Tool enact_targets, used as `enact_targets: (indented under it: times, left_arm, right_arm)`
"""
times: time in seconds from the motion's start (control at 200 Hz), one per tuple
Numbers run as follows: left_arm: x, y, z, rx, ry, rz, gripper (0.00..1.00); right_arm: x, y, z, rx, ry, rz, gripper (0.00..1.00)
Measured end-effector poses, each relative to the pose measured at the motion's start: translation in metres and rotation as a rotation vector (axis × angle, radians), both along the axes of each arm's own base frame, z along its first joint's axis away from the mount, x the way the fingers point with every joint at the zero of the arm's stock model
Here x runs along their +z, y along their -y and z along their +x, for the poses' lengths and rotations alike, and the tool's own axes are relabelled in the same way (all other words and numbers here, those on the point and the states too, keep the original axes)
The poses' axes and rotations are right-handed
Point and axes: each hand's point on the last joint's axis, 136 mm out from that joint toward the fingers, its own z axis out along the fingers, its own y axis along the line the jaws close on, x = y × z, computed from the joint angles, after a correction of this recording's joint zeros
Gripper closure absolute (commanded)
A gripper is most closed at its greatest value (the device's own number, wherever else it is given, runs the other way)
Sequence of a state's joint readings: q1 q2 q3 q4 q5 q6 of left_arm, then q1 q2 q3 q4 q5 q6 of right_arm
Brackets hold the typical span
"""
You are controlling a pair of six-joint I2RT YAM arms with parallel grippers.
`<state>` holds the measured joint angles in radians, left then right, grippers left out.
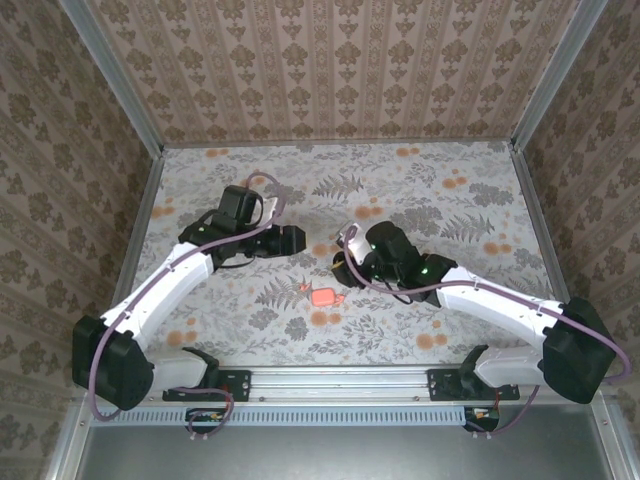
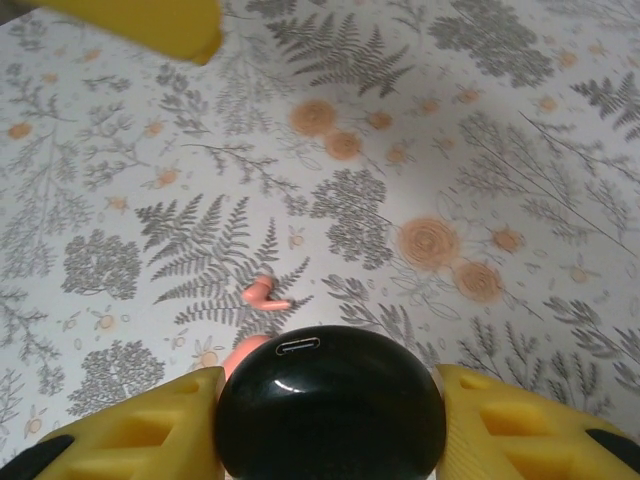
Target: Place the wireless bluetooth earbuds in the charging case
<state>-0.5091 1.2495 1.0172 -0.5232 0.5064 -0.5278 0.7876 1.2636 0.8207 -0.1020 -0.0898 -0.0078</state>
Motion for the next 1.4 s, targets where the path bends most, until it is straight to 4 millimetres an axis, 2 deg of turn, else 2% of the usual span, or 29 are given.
enact_targets:
  times: [0.26,0.48,0.805,1.015,1.155,1.4]
  left_arm:
    - [0.006,0.014,-0.015,-0.074,-0.032,-0.047,0.43]
    - [-0.003,0.032,-0.032,-0.171,-0.105,-0.076,0.44]
    - [-0.010,0.041,-0.044,-0.243,-0.139,-0.076,0.51]
    - [-0.013,0.040,-0.049,-0.272,-0.142,-0.064,0.61]
    - [-0.013,0.040,-0.051,-0.284,-0.138,-0.061,0.72]
    - [-0.014,0.041,-0.052,-0.297,-0.125,-0.055,0.81]
  right_arm:
    - [-0.011,-0.023,-0.018,0.116,0.028,-0.052,0.61]
    - [-0.001,-0.041,-0.020,0.167,0.087,-0.045,0.61]
    - [0.004,-0.042,-0.014,0.156,0.123,-0.045,0.61]
    - [0.008,-0.044,-0.011,0.149,0.140,-0.032,0.61]
    - [0.009,-0.044,-0.010,0.145,0.145,-0.028,0.60]
    - [0.006,-0.042,-0.010,0.138,0.144,-0.036,0.60]
